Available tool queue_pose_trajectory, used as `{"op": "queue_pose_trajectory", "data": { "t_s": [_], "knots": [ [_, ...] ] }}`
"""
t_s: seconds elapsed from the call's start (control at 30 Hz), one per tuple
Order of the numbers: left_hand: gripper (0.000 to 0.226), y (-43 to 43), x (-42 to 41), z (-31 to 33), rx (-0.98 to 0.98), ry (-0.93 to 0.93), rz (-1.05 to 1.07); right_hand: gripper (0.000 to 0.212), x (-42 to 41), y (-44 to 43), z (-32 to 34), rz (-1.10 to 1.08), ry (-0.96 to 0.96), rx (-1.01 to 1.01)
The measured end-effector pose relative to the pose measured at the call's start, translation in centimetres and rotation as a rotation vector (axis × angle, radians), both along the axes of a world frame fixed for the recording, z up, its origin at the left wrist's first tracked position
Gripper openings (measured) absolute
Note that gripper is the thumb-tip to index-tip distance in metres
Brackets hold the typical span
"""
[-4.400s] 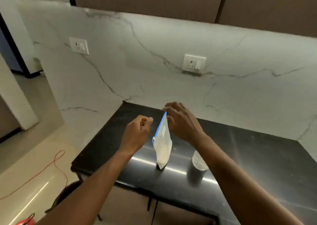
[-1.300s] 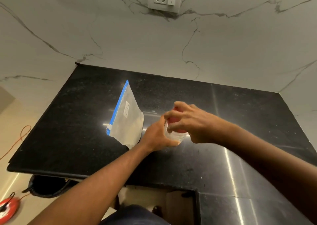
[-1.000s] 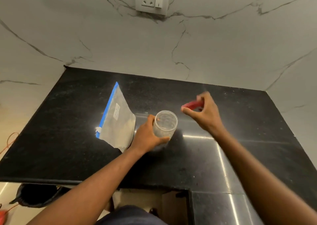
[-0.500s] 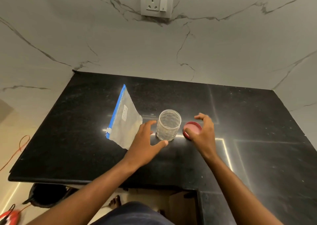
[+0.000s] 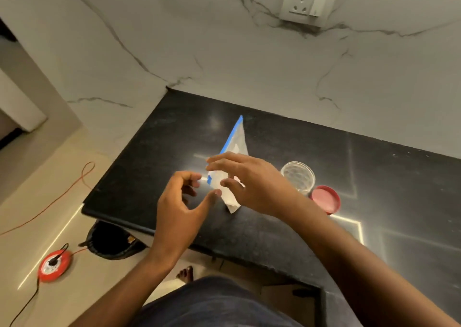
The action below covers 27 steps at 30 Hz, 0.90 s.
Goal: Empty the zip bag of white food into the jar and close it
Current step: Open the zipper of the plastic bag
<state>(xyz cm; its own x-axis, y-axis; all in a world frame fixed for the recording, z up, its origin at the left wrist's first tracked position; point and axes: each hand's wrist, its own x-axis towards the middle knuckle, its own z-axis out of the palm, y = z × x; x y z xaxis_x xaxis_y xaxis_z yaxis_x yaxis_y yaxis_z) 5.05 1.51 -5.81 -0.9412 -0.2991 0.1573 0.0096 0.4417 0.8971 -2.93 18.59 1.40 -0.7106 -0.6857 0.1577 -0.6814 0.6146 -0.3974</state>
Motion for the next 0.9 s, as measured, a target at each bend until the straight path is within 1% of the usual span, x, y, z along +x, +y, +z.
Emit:
{"op": "queue_pose_trajectory", "data": {
  "t_s": [0.07, 0.13, 0.23, 0.3, 0.47, 0.7, 0.8, 0.9],
  "knots": [
    [0.041, -0.1, -0.2, -0.2, 0.06, -0.038, -0.012, 0.045, -0.9, -0.8, 0.2, 0.075, 0.035, 0.145],
    [0.038, -0.2, -0.5, -0.1, 0.068, -0.019, -0.024, 0.044, -1.6, -1.3, 0.4, 0.121, 0.067, 0.223],
    [0.032, -0.3, -0.9, 0.0, 0.058, 0.039, -0.041, 0.036, -2.4, -1.5, 0.6, 0.167, 0.115, 0.274],
    [0.033, -0.5, -1.1, -0.1, 0.033, 0.071, -0.044, 0.032, -2.8, -1.6, 0.7, 0.188, 0.139, 0.289],
    [0.019, -1.6, -1.5, -1.0, -0.125, 0.205, -0.056, 0.024, -5.1, -0.6, 1.3, 0.235, 0.142, 0.295],
    [0.012, -1.8, -1.6, -1.1, -0.103, 0.235, -0.086, 0.021, -11.5, 3.3, 3.5, 0.075, 0.2, 0.34],
    [0.02, -1.7, -1.9, -0.4, -0.045, 0.162, -0.118, 0.021, -11.9, 3.6, 3.4, 0.011, 0.187, 0.305],
    [0.03, -2.3, -2.6, 0.8, 0.108, 0.026, -0.197, 0.029, -10.6, 3.6, 2.7, -0.099, 0.168, 0.195]
  ]
}}
